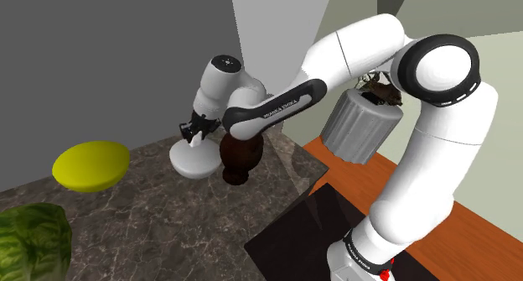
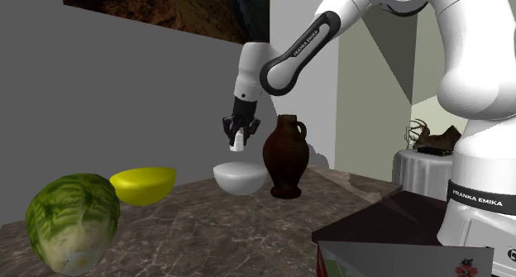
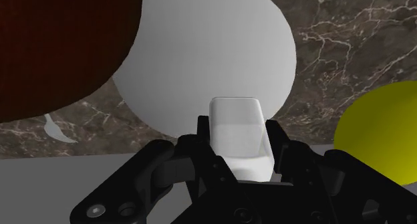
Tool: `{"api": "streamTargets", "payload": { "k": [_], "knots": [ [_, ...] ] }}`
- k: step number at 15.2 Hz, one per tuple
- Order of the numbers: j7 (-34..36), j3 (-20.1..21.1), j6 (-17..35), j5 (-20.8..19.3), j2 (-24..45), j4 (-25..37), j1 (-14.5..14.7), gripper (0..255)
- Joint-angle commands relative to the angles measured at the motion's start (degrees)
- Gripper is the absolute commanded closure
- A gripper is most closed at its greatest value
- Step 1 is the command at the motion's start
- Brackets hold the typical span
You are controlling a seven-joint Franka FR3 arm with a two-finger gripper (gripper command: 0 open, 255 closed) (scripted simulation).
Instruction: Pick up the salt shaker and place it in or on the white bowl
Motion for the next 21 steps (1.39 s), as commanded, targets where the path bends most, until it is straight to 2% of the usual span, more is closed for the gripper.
{"api": "streamTargets", "payload": {
  "k": [1, 13, 20, 21],
  "knots": [
    [-3.2, -0.3, 0.8, 0.9, 0.1, -0.1, -2.2, 255],
    [4.9, -6.4, 6.1, -9.1, 6.9, 0.0, 2.5, 255],
    [4.9, -6.4, 6.1, -9.1, 6.9, 0.0, 2.5, 255],
    [4.9, -6.4, 6.1, -9.1, 6.9, 0.0, 2.5, 0]
  ]
}}
